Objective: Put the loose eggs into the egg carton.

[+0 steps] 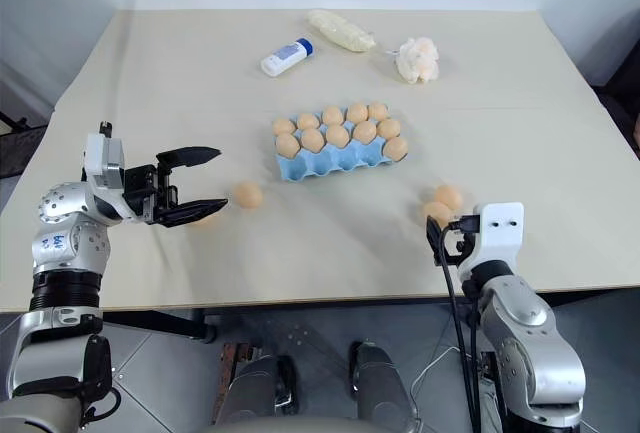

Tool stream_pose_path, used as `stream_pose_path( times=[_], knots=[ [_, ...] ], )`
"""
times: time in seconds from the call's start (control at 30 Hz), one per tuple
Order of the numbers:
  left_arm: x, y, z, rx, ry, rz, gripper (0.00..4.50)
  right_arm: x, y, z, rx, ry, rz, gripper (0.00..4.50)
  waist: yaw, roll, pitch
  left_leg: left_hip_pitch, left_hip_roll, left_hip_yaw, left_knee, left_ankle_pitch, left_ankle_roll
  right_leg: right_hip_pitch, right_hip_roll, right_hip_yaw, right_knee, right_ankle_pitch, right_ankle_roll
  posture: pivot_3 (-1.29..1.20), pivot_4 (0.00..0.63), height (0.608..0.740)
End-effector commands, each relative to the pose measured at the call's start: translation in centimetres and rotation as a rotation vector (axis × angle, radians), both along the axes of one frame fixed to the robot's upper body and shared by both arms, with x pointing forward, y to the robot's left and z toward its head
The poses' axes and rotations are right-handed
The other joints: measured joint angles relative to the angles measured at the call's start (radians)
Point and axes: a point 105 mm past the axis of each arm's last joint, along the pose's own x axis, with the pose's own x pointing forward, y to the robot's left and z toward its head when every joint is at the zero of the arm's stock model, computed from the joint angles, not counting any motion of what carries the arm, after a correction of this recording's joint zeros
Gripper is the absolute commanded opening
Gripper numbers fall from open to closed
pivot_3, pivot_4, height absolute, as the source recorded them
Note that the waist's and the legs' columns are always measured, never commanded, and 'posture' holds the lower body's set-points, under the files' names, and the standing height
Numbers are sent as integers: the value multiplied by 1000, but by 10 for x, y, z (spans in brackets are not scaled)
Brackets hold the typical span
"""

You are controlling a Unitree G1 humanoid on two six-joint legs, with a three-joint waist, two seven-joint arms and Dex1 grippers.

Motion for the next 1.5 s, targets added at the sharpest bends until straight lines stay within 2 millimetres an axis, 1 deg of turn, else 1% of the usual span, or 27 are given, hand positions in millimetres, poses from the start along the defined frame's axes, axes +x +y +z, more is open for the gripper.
stream_pose_path(
  times=[0.03,0.23,0.37,0.6,0.9,1.0,1.13,1.2,1.23,1.37,1.5],
  knots=[
    [-4,0,9,-30,-43,2,4483,7,2,6,-17,-29,-3,4500,-1,0,0,0,0,0,0,0,0,0,0,0,0,0,0,0,150,740],
    [-5,-2,8,-38,-37,13,4483,23,5,2,-17,0,3,4500,-1,0,0,0,0,0,0,0,0,0,0,0,1,0,0,0,150,740],
    [-5,-2,8,-40,-35,25,4483,29,5,-1,-17,23,-10,4500,-1,0,0,0,0,0,0,0,0,0,0,0,1,0,0,0,150,740],
    [-7,0,7,-38,-30,46,4483,27,6,-4,-13,46,-26,4500,-2,0,0,0,0,0,0,0,0,0,0,0,0,0,0,0,150,740],
    [-8,1,6,-37,-29,66,4483,28,8,-14,13,110,-2,4500,-2,0,0,0,1,0,0,0,0,0,-1,0,0,0,0,0,150,740],
    [-8,3,6,-38,-28,76,4500,27,8,-13,13,109,-3,3852,-1,0,0,0,1,0,-1,0,0,0,-1,0,0,0,0,0,150,740],
    [-9,4,6,-37,-27,86,4500,26,8,-13,14,110,1,2428,-2,0,0,0,1,0,-1,0,0,0,-1,0,0,0,0,0,150,740],
    [-9,5,6,-37,-26,91,4500,24,9,-12,15,111,6,1933,-2,0,0,0,1,0,-1,0,0,0,-1,0,0,0,0,0,150,740],
    [-9,5,6,-38,-26,92,4500,23,9,-12,15,110,8,1836,-2,0,0,0,1,0,-1,0,0,0,-1,0,0,0,0,0,150,740],
    [-9,5,6,-37,-22,96,4500,19,8,-9,15,108,13,1802,-1,0,0,0,1,0,-1,0,0,0,-1,0,0,0,0,0,150,740],
    [-9,6,5,-35,-17,99,4500,8,14,2,26,87,70,1799,-1,0,0,0,1,0,-1,0,-1,0,-1,0,0,0,0,0,150,740]
  ],
)
